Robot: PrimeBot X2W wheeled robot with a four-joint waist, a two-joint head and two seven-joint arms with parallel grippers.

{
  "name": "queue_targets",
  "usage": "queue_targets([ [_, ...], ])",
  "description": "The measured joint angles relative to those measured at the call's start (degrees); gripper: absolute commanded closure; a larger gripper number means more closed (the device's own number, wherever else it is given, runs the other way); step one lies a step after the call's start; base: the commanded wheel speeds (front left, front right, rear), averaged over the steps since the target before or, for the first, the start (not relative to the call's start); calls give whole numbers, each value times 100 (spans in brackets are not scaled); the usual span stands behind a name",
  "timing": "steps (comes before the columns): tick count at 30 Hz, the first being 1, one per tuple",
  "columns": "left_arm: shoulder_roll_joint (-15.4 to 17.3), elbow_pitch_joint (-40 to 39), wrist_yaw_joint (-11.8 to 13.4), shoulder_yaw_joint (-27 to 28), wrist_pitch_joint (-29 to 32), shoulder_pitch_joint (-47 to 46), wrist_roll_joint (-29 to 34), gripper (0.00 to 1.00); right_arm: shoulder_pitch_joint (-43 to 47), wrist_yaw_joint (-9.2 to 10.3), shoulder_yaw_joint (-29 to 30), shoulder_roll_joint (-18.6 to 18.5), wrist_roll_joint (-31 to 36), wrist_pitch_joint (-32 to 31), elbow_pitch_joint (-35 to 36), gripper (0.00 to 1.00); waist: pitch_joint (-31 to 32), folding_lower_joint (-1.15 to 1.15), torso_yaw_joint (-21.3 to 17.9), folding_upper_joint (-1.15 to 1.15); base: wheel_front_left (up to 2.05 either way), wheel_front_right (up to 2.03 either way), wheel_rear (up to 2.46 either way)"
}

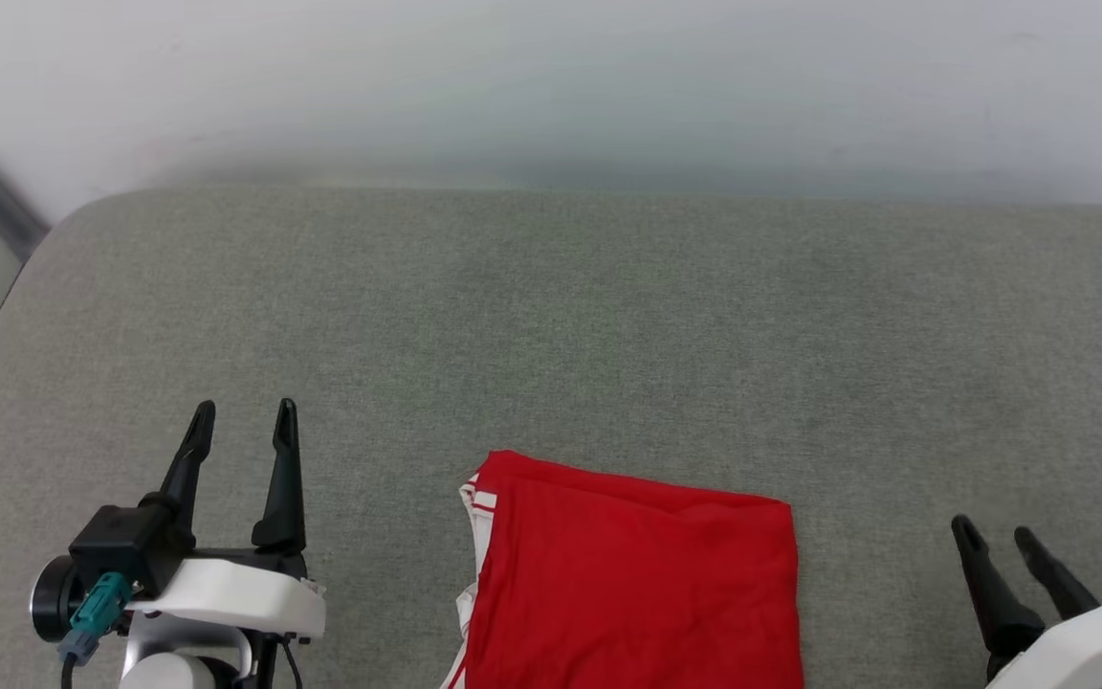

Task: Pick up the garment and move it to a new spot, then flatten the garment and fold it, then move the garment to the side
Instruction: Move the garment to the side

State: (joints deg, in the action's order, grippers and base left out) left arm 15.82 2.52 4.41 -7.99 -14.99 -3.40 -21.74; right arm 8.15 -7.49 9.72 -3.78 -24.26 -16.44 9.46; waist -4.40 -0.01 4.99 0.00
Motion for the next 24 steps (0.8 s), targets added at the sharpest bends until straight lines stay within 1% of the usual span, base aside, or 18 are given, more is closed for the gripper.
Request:
queue_targets([
  [4, -167, -74, -123, 55, -1, -140, 132, 0, -34, 0, -48, -177, -701, -653, -410, 0, -169, 0, 156, 0, 0, 0, 0],
  [6, -252, -103, -180, 82, -7, -192, 191, 0, -74, -1, -247, -272, -982, -915, -592, 0, -257, 1, 234, 0, 0, 0, 0],
  [10, -398, -108, -293, 165, -7, -275, 281, 0, -165, 0, -708, -343, -1707, -1332, -993, 0, -435, 1, 375, 0, 0, 0, 0],
  [13, -497, -112, -354, 224, -7, -300, 359, 0, -254, -1, -987, -341, -2100, -1503, -1247, 0, -551, 1, 469, 0, 0, 0, 0],
  [16, -535, -64, -467, 334, -7, -355, 399, 0, -347, -7, -1152, -342, -2336, -1580, -1490, 0, -665, 1, 535, 0, 0, 0, 0],
  [20, -612, -24, -579, 453, -7, -424, 501, 0, -496, -14, -1301, -366, -2464, -1595, -1764, 0, -783, 1, 581, 0, 0, 0, 0],
  [21, -628, -19, -593, 476, -7, -424, 520, 0, -529, -18, -1336, -378, -2494, -1607, -1802, 27, -798, 1, 586, 0, 0, 0, 0],
  [22, -643, -14, -604, 498, -7, -425, 549, 0, -561, -18, -1362, -382, -2533, -1619, -1825, 60, -806, 1, 583, 0, 0, 0, 0],
  [23, -654, 0, -638, 528, -7, -425, 561, 0, -580, -16, -1390, -387, -2559, -1619, -1846, 100, -809, 1, 575, 0, 0, 0, 0],
  [24, -665, 8, -645, 558, -7, -426, 593, 0, -594, -16, -1423, -402, -2564, -1621, -1864, 100, -810, 1, 562, 0, 0, 0, 0],
])
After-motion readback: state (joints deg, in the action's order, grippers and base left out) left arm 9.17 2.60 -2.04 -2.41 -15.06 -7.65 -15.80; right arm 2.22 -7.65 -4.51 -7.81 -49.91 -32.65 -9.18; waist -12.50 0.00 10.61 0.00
